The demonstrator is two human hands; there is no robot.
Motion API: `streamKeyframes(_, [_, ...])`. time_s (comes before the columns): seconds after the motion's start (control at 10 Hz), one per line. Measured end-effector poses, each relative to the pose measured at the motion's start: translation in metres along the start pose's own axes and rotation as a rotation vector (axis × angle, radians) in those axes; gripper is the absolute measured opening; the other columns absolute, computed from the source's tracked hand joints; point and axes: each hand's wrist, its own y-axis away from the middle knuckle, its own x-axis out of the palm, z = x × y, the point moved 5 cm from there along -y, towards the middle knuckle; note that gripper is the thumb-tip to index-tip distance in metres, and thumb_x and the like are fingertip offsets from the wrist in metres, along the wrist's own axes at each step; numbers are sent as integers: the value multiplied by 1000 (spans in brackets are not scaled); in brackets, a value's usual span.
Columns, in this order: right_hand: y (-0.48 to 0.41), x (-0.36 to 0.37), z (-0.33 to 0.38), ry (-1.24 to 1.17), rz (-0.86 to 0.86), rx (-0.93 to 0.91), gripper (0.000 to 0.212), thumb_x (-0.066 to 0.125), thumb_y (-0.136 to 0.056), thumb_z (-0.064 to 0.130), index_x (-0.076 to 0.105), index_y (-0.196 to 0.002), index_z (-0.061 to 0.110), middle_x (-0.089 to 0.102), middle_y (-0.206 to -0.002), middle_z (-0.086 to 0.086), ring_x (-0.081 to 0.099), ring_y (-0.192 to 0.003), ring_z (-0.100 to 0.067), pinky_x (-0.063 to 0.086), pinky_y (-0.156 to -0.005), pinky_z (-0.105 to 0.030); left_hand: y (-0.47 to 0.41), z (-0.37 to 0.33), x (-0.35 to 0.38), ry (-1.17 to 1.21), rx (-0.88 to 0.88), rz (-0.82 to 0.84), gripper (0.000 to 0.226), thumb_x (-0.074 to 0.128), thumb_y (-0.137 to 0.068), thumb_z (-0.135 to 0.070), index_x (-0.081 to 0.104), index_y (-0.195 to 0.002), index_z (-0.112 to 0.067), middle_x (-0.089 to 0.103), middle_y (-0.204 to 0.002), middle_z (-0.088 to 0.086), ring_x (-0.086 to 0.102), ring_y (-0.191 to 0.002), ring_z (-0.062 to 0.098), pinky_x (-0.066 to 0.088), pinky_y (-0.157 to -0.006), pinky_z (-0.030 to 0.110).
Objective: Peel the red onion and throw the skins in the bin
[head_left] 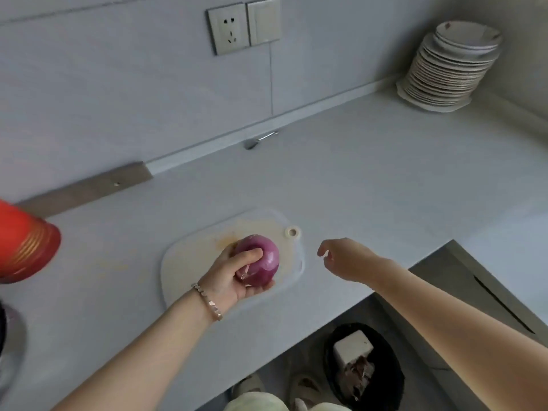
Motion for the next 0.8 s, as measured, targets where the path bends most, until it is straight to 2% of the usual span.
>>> streamKeyframes(0.1, [-18, -3, 57, 5, -40, -69, 28, 41, -90, 19, 57, -113, 24, 57, -120, -2, 55, -106, -22, 43, -86, -29, -5, -28, -52, -102, 100, -241, 44, 73, -72, 1, 49, -103, -18, 52, -100, 7, 58, -90, 29, 59, -61, 45])
streamKeyframes(0.2, [-34, 3, 100, 36, -52, -111, 29, 42, -89, 17, 59, -112, 22, 59, -120, -1, 55, -109, -22, 41, -85, -26, -21, -43, -89, -165, 125, -393, 35, 70, -79, -6, 47, -101, -21, 51, -96, 4, 56, -88, 23, 56, -65, 38])
streamKeyframes(0.3, [-48, 15, 126, 78, -50, -94, 31, 40, -88, 14, 59, -110, 22, 60, -118, 1, 54, -110, -20, 38, -91, -27, -45, -46, -116, -313, 148, -480, 48, 74, -75, -14, 47, -115, -16, 55, -95, 1, 56, -87, 18, 48, -75, 30])
streamKeyframes(0.4, [-62, 29, 134, 66, -53, -59, 31, 40, -86, 14, 61, -106, 25, 63, -113, 0, 57, -105, -21, 39, -87, -27, -69, -43, -125, -464, 142, -442, 55, 79, -71, -19, 49, -118, -15, 60, -108, 8, 58, -92, 21, 47, -78, 29])
streamKeyframes(0.5, [-69, 37, 133, 67, -24, -25, 31, 41, -86, 14, 61, -107, 24, 63, -114, -2, 57, -103, -23, 43, -81, -27, -86, -35, -125, -624, 122, -383, 55, 80, -71, -23, 54, -119, -13, 59, -106, 5, 58, -93, 21, 47, -79, 28])
streamKeyframes(0.6, [-75, 39, 130, 80, 4, -30, 30, 42, -87, 15, 61, -108, 22, 60, -117, -3, 58, -104, -24, 46, -81, -28, -96, -30, -131, -689, 127, -364, 54, 79, -73, -18, 57, -121, -9, 58, -105, 5, 55, -93, 19, 42, -77, 24])
streamKeyframes(0.7, [-82, 39, 130, 136, 39, -41, 30, 40, -89, 15, 60, -110, 21, 61, -117, -2, 56, -105, -23, 37, -77, -26, -99, -30, -134, -758, 68, -317, 64, 76, -75, -16, 48, -133, -7, 57, -120, 8, 55, -104, 20, 42, -84, 24])
streamKeyframes(0.8, [-87, 35, 134, 192, 44, -77, 30, 39, -90, 14, 60, -110, 18, 61, -117, -3, 57, -105, -22, 34, -74, -27, -97, -32, -132, -799, 20, -346, 80, 71, -77, -18, 29, -145, -10, 49, -133, 9, 49, -119, 24, 40, -91, 27])
